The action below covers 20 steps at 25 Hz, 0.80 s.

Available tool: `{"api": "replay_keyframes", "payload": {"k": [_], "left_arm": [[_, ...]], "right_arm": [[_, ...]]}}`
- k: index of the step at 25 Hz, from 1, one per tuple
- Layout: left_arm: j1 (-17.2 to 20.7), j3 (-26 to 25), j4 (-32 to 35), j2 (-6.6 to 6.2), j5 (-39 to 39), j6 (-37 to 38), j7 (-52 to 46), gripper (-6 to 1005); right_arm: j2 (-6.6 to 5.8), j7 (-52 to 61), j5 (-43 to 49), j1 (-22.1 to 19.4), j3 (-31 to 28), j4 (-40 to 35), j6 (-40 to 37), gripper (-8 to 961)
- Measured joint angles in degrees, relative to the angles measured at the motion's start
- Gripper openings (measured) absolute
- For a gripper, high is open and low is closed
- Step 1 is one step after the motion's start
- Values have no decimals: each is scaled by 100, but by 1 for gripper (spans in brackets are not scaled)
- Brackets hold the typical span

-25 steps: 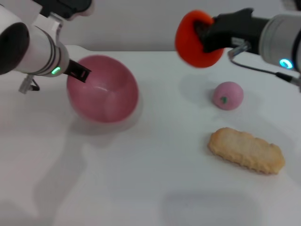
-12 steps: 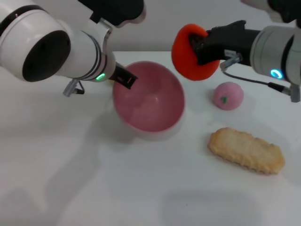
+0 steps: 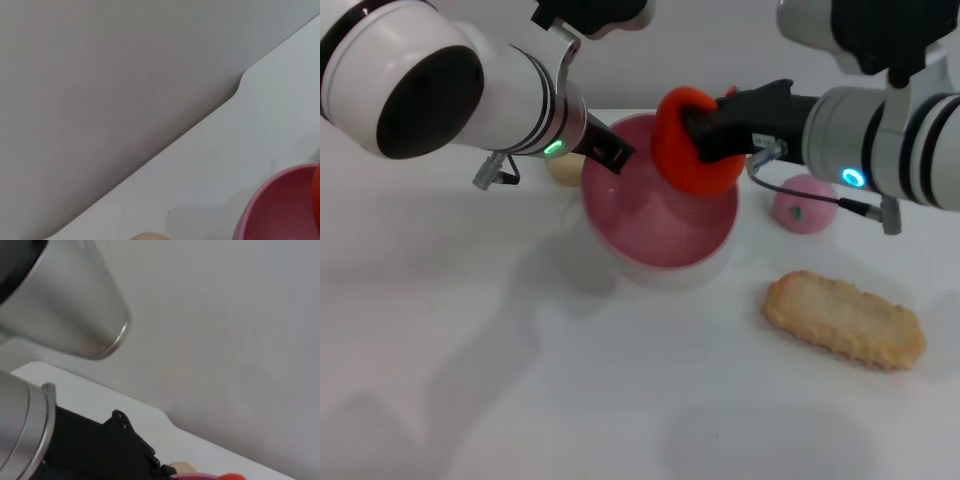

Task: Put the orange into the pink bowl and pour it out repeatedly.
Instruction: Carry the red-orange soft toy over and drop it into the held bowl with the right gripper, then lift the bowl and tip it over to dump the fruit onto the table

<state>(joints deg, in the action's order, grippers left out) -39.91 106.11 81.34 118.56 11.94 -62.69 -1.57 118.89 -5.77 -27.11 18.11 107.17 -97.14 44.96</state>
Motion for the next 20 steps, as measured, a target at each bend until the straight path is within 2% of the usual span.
{"api": "replay_keyframes", "payload": {"k": [1, 6, 11, 15, 20], "left_arm": [[-6, -10, 4, 0, 1, 1, 1, 43], [-15, -24, -4, -3, -5, 1, 13, 43], [-30, 38, -30, -7, -96, 90, 160, 43], [17, 238, 51, -9, -483, 133, 574, 42], [117, 790, 181, -1, -1556, 252, 612, 43]], "right_arm": [[4, -2, 3, 1, 35, 24, -50, 49], [6, -3, -13, 10, 49, 7, -65, 242], [6, 67, 10, -94, -121, -137, -21, 350], [16, 261, 203, -476, -925, -562, 256, 437], [30, 182, 268, -998, -2126, -854, 726, 553]]}}
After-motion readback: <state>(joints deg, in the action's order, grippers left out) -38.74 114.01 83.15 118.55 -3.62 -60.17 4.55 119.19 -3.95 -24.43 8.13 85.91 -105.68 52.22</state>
